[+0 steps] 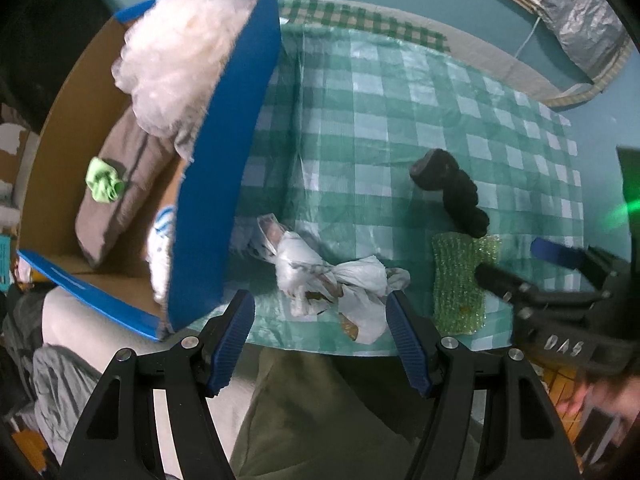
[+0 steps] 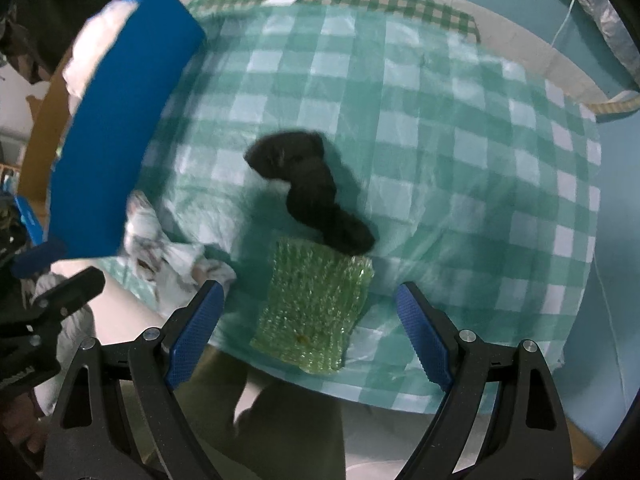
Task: Organize soft objects
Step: 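Move the right gripper down to the green glittery sponge on the table, then close the right gripper on the green glittery sponge and lift it, then grasp the white stained cloth bundle with the left gripper while the right holds the sponge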
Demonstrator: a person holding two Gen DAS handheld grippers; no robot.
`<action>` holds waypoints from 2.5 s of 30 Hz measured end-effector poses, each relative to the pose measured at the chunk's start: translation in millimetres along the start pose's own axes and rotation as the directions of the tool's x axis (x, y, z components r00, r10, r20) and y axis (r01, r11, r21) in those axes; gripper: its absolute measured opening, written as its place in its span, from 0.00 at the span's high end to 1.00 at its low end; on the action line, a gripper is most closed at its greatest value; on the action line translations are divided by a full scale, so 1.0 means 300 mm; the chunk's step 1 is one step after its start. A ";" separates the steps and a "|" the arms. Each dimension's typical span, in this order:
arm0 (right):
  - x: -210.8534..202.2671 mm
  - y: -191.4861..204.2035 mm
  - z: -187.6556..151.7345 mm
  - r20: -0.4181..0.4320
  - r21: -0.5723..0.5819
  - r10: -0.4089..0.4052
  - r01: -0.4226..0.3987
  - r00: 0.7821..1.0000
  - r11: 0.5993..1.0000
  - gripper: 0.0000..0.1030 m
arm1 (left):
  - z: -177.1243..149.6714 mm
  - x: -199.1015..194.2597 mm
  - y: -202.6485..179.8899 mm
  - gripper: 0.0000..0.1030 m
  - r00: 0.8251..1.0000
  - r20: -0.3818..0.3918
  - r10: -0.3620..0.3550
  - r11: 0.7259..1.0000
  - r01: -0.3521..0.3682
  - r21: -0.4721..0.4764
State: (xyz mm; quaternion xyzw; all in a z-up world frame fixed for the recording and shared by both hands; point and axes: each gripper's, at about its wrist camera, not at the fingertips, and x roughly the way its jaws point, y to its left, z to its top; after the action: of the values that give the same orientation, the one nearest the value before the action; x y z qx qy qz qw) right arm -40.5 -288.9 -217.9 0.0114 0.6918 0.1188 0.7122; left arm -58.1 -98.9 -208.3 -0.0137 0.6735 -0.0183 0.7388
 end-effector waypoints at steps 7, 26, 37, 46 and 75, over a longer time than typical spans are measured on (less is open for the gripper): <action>0.097 -0.003 -0.025 -0.035 -0.004 -0.015 0.015 0.999 1.000 0.15 | -0.003 0.071 -0.008 0.33 0.999 -0.030 -0.010 0.998 0.008 -0.059; 0.243 0.057 -0.037 -0.047 -0.024 -0.069 0.068 0.997 0.997 0.16 | -0.003 0.197 0.011 0.32 0.996 -0.087 0.017 0.998 -0.022 -0.053; 0.249 0.102 -0.068 -0.033 -0.099 -0.167 0.163 0.985 0.982 0.74 | 0.006 0.233 -0.008 0.28 0.995 -0.094 0.045 0.999 -0.044 0.006; 0.178 0.044 -0.038 -0.031 -0.076 -0.091 0.088 0.995 0.993 0.84 | 0.037 0.252 -0.050 0.24 0.993 -0.103 0.053 0.998 -0.051 0.020; -0.044 -0.033 0.019 0.059 -0.103 -0.041 0.046 0.997 0.994 0.84 | 0.082 0.236 -0.161 0.59 0.997 -0.050 0.053 0.990 -0.046 0.137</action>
State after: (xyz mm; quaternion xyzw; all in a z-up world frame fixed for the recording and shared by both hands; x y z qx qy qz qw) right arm -33.4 -300.2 -206.6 -0.0375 0.6644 0.1387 0.7334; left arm -27.5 -150.5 -274.2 0.0538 0.6904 -0.0461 0.7199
